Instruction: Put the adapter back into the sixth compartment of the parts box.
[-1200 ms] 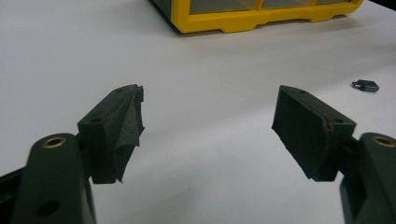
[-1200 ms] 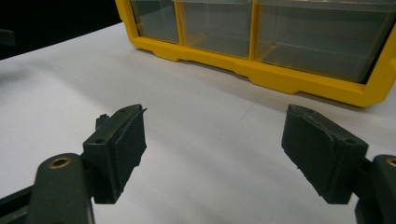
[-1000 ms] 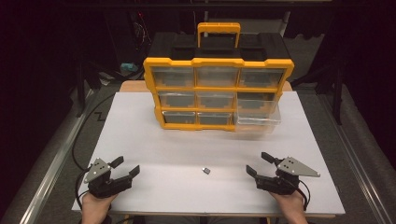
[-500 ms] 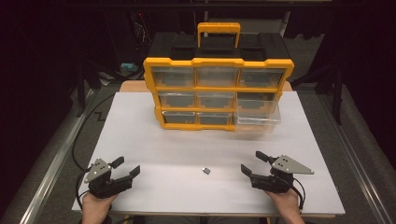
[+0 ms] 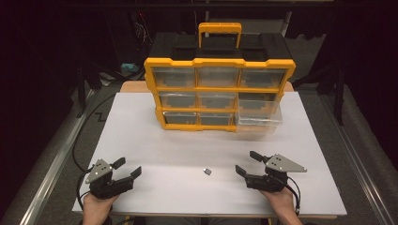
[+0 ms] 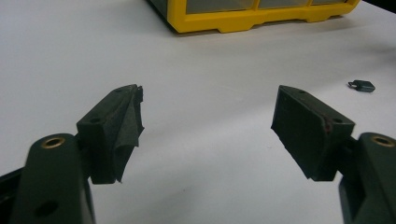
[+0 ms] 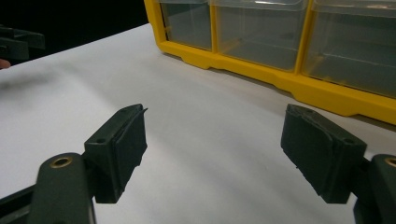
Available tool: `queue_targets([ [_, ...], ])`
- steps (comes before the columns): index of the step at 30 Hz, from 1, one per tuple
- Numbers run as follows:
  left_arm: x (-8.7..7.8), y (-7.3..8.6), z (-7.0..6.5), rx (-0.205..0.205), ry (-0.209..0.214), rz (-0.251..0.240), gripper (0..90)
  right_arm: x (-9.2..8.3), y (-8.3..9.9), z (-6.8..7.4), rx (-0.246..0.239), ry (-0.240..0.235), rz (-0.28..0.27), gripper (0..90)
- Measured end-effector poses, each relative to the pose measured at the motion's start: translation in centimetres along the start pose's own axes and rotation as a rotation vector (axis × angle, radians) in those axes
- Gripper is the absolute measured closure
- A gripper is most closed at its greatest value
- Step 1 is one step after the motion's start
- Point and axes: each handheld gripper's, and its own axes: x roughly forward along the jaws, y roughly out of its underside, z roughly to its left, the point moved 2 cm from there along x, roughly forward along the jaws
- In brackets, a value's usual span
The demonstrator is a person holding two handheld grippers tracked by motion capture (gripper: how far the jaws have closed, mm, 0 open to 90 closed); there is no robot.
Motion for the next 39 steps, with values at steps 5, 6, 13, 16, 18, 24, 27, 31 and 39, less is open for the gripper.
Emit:
queue_targets([
  [5,0.0,0.0,0.1,-0.004,0.002,-0.003,25.4,1.1,-0.3,0.6,-0.01,-0.021,0.008,22.6],
  [6,0.0,0.0,0.1,-0.004,0.002,-0.003,25.4,1.1,-0.3,0.6,-0.01,-0.021,0.008,22.6],
  [13,0.0,0.0,0.1,-0.007,-0.002,-0.007,25.0,2.2,-0.7,1.3,-0.007,-0.049,0.009,22.6],
  [16,0.0,0.0,0.1,-0.005,0.001,-0.004,25.0,2.6,-1.0,1.5,-0.006,-0.06,0.012,23.5],
  [18,0.0,0.0,0.1,-0.005,0.002,-0.003,25.0,2.8,-1.1,1.5,-0.009,-0.062,0.012,23.8],
  [24,0.0,0.0,0.1,-0.006,0.005,-0.005,24.9,3.8,-1.6,1.9,-0.007,-0.077,0.024,24.8],
  [27,0.0,0.0,0.0,-0.006,0.006,-0.003,24.8,4.2,-1.8,2.1,-0.011,-0.082,0.024,24.8],
  [31,0.0,0.0,0.0,-0.006,0.007,-0.004,24.9,4.7,-2.0,2.4,-0.019,-0.087,0.025,24.9],
  [39,0.0,0.0,0.0,-0.009,0.011,-0.005,24.9,5.6,-2.3,2.8,-0.012,-0.1,0.06,27.7],
])
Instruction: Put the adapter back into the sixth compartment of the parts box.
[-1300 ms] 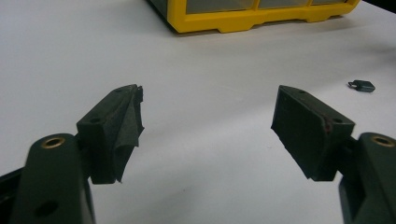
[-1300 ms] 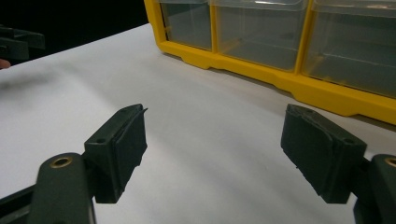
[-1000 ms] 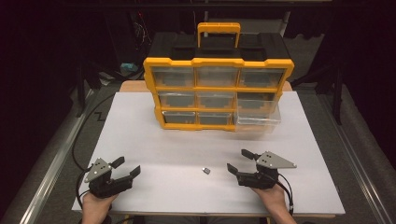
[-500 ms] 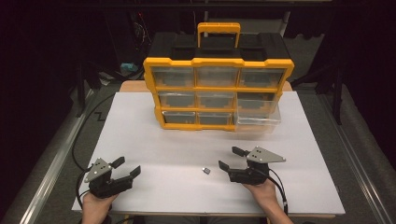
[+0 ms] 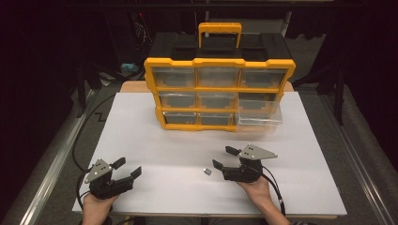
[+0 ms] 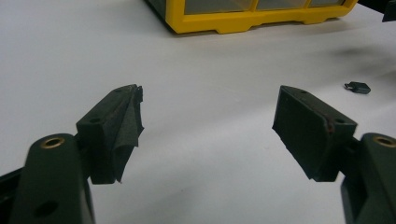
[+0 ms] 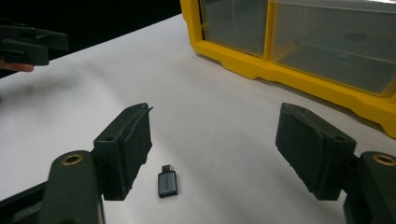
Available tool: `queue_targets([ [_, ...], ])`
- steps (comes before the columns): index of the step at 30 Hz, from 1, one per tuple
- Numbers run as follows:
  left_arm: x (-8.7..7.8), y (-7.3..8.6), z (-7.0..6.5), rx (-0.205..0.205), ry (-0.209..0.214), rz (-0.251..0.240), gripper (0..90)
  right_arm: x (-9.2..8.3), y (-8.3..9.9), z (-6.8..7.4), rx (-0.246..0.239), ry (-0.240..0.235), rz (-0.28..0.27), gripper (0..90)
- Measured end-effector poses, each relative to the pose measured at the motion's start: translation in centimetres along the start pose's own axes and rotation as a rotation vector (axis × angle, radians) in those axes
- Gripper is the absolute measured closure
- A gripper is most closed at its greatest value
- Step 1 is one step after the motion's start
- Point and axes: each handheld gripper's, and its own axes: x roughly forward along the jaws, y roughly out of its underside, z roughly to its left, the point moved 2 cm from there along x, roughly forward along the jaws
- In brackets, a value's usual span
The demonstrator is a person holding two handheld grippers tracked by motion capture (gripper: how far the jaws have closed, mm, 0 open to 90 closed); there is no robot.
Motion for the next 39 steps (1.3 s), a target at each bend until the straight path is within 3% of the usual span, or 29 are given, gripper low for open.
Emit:
queue_targets([
  [11,-0.1,0.0,0.0,-0.002,0.003,-0.003,24.9,1.1,-0.6,0.8,-0.006,-0.02,0.013,28.6],
  [15,-0.1,0.0,0.0,-0.004,0.005,-0.005,25.0,1.4,-0.9,1.1,0.03,-0.064,0.066,34.5],
  [17,-0.1,0.0,-0.1,-0.002,0.007,-0.005,25.0,1.5,-1.0,1.1,0.025,-0.065,0.074,36.0],
  [18,-0.1,0.0,-0.1,-0.001,0.008,-0.006,25.0,1.6,-1.2,1.3,0.012,-0.06,0.112,39.4],
  [19,-0.1,0.0,-0.1,-0.001,0.008,-0.006,25.0,1.6,-1.2,1.3,0.012,-0.06,0.112,39.4],
  [29,-0.2,0.0,-0.1,0.002,0.01,-0.005,25.1,2.3,-1.8,1.7,-0.018,-0.074,0.333,43.0],
  [30,-0.2,0.0,-0.1,0.002,0.01,-0.005,25.1,2.3,-1.8,1.7,-0.018,-0.074,0.333,43.0],
  [31,-0.2,0.0,-0.1,0.003,0.011,-0.005,25.1,2.6,-1.9,1.8,-0.035,-0.085,0.385,48.1],
  [34,-0.2,0.0,-0.1,0.003,0.01,-0.006,25.1,2.9,-2.0,2.1,-0.075,-0.082,0.451,51.0],
  [38,-0.3,-0.1,-0.1,-0.001,0.008,-0.009,25.2,3.6,-2.0,2.5,-0.093,-0.084,0.539,54.8],
  [39,-0.3,-0.1,-0.1,-0.001,0.008,-0.009,25.2,3.6,-2.0,2.5,-0.093,-0.084,0.539,54.8],
])
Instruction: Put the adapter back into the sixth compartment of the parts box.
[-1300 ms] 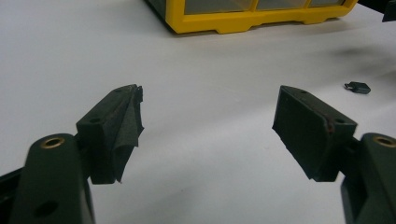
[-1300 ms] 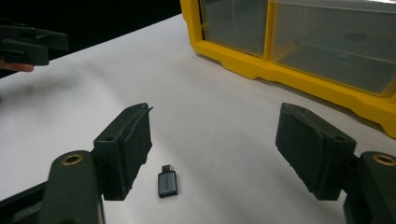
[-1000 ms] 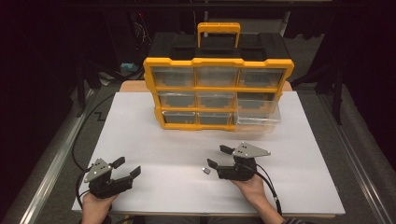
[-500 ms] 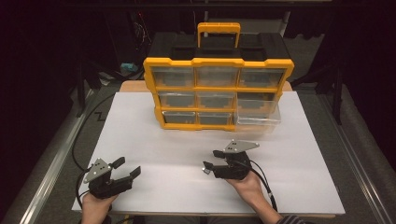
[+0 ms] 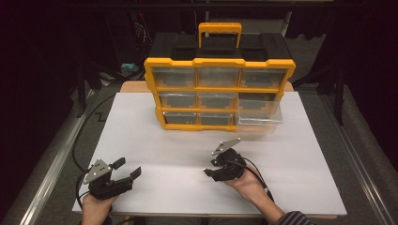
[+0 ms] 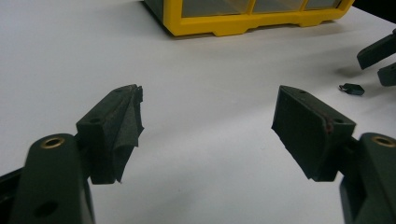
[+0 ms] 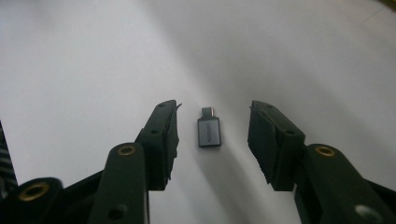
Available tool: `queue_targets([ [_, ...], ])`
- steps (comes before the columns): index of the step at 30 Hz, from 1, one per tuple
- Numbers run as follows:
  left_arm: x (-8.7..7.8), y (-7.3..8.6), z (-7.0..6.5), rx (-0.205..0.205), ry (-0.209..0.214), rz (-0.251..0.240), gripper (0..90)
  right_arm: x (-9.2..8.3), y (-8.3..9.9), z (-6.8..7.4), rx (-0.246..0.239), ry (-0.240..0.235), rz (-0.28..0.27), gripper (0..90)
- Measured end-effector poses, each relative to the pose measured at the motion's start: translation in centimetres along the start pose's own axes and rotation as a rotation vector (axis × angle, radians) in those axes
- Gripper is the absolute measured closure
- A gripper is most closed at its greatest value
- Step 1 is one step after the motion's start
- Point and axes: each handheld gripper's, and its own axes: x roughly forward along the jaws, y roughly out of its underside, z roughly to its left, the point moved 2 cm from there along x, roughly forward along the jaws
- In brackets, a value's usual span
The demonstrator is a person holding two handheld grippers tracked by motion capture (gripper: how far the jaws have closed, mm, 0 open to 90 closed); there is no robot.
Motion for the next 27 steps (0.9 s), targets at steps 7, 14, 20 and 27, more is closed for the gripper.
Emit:
queue_targets([
  [7,0.0,0.0,0.0,0.001,-0.001,-0.001,25.2,1.0,-1.1,0.5,-0.044,0.019,0.125,60.0],
  [14,0.0,0.0,0.0,0.003,0.0,0.0,25.2,1.6,-1.7,0.6,-0.067,0.036,0.205,64.9],
  [20,0.0,0.0,0.0,0.004,-0.002,0.002,25.2,1.9,-1.7,0.5,-0.077,0.043,0.231,67.1],
  [27,0.0,0.0,0.0,0.008,0.0,0.007,25.3,2.1,-1.6,0.7,-0.101,0.076,0.246,73.3],
])
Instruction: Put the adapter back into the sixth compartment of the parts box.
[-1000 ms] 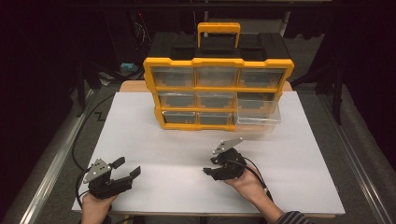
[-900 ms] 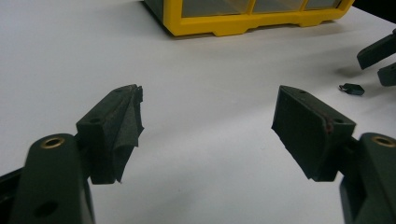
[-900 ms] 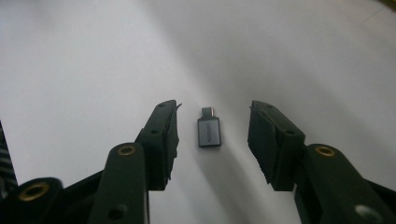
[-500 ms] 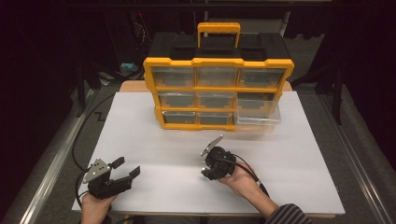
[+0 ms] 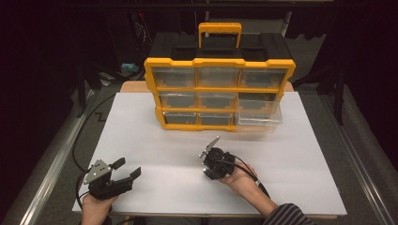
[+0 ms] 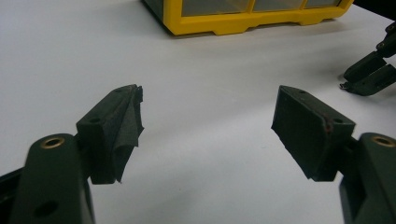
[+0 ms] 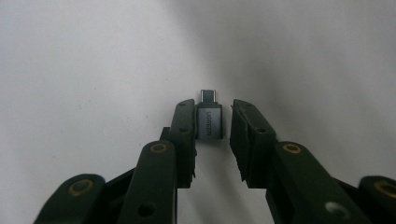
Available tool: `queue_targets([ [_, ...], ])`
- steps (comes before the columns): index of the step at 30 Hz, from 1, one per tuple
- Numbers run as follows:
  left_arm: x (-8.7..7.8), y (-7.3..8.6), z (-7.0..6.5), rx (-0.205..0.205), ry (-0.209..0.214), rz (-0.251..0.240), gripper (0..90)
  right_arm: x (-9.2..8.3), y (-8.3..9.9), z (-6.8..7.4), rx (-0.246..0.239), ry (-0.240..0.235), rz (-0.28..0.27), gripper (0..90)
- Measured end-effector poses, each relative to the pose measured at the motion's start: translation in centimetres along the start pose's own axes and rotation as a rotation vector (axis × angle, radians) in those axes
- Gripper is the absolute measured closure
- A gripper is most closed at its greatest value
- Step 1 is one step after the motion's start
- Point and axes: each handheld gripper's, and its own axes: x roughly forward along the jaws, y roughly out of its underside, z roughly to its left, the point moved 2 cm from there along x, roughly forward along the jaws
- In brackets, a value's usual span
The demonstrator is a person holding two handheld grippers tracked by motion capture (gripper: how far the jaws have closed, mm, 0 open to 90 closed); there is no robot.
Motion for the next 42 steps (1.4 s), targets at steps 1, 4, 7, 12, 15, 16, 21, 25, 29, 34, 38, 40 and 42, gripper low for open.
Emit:
queue_targets([
  [1,0.0,0.0,0.0,0.001,0.0,0.002,25.2,0.0,0.0,0.1,-0.007,0.006,0.002,75.0],
  [4,0.0,0.0,-0.1,0.001,0.0,0.003,25.2,0.0,-0.2,0.5,-0.033,0.026,0.015,76.4],
  [7,0.0,0.0,-0.1,0.0,0.0,0.002,25.3,0.0,-0.3,0.5,-0.038,0.023,0.02,76.5],
  [12,-0.1,0.0,0.0,-0.007,-0.007,-0.007,25.5,0.0,-0.3,0.3,-0.034,0.005,0.023,76.7],
  [15,-0.1,0.0,0.0,-0.006,-0.008,-0.006,25.5,0.0,-0.3,0.2,-0.034,0.001,0.02,76.7],
  [16,-0.1,0.0,0.0,-0.002,-0.008,-0.004,25.5,0.0,-0.2,0.2,-0.035,0.001,0.017,76.8],
  [21,0.0,0.0,0.0,-0.001,-0.008,-0.002,25.5,-0.1,-0.2,0.2,-0.046,0.002,0.015,76.8],
  [25,0.0,0.0,0.0,0.0,-0.008,0.0,25.6,-0.2,0.0,0.2,-0.051,0.002,0.01,76.8],
  [29,0.0,0.0,0.0,0.0,-0.008,0.001,25.5,-0.5,0.3,0.1,-0.05,0.002,-0.003,76.8],
  [34,0.0,0.0,0.0,0.001,-0.007,0.003,25.5,-1.2,1.0,-0.2,-0.025,-0.002,-0.037,76.8],
  [38,0.0,0.0,0.0,0.002,-0.006,0.005,25.5,-1.9,2.4,-0.8,0.011,0.002,-0.099,76.8],
  [40,0.0,0.0,0.0,0.001,-0.006,0.006,25.5,-2.3,3.0,-1.1,0.029,0.005,-0.116,76.8],
  [42,0.0,0.0,0.0,0.001,-0.007,0.006,25.6,-2.5,3.6,-1.3,0.041,0.005,-0.136,76.8],
])
